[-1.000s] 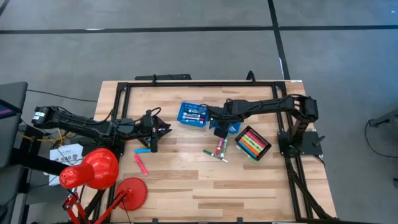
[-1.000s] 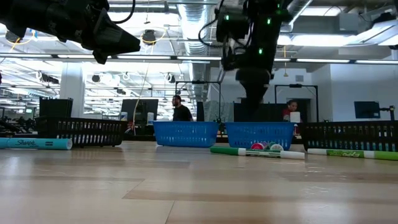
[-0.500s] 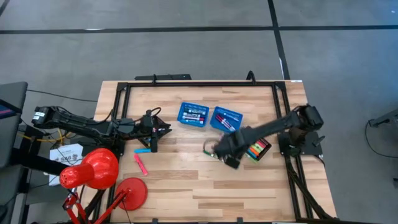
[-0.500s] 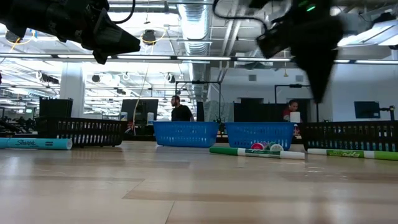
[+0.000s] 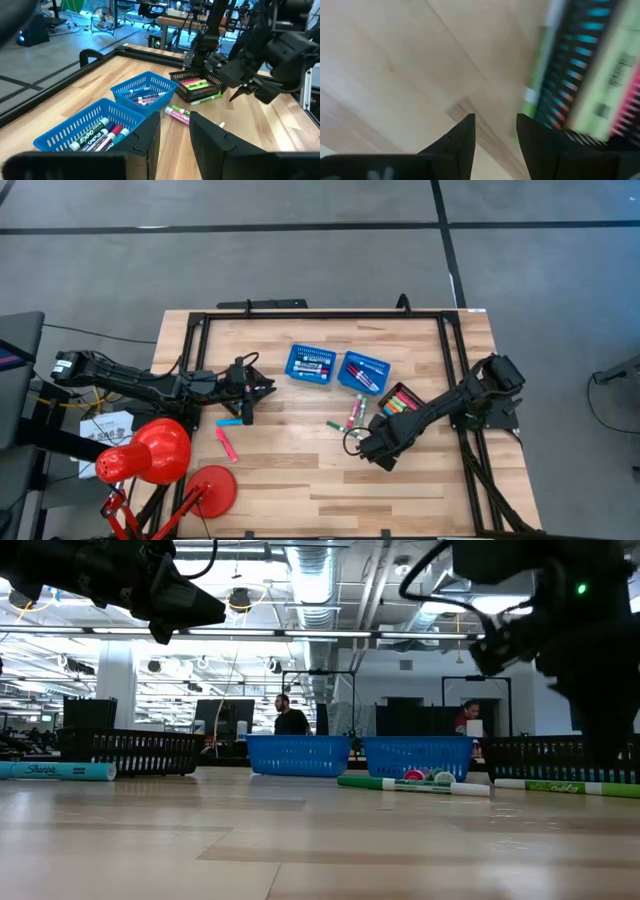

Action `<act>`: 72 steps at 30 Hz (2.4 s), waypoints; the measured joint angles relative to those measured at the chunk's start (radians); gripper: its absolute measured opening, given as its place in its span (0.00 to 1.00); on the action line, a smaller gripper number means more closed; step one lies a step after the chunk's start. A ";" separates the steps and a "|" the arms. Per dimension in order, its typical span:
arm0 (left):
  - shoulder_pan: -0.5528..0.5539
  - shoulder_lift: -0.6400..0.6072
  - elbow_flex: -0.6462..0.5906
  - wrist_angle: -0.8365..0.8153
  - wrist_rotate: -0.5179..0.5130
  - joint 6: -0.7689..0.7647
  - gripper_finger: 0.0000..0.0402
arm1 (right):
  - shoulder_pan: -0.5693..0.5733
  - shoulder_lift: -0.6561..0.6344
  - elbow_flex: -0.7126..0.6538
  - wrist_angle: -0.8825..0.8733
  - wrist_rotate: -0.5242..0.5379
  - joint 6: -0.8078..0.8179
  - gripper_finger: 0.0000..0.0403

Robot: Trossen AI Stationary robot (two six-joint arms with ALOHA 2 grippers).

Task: Pick & Place Markers
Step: Put the light green alcohol marker into the right blue bin

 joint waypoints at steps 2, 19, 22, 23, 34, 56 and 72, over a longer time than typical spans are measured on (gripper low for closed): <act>0.000 0.000 0.000 0.000 0.000 -0.007 0.25 | -0.007 0.000 -0.026 0.036 0.000 0.000 0.33; 0.000 0.000 0.000 0.000 0.000 -0.026 0.25 | -0.118 0.000 -0.144 0.068 -0.014 -0.082 0.31; 0.000 0.000 0.000 0.000 0.000 -0.026 0.25 | -0.122 0.000 -0.145 0.079 -0.013 -0.108 0.31; 0.000 0.000 0.000 0.000 0.000 -0.026 0.25 | -0.125 0.000 -0.145 0.080 -0.013 -0.117 0.30; 0.000 0.000 0.000 0.000 0.000 -0.026 0.25 | -0.144 0.000 -0.105 0.031 0.023 -0.126 0.29; 0.000 0.000 0.000 0.000 0.000 -0.023 0.25 | -0.319 -0.001 -0.158 0.076 0.003 -0.393 0.29; 0.000 0.000 0.000 0.000 0.000 -0.023 0.25 | -0.305 -0.003 -0.152 0.140 -0.039 -0.406 0.08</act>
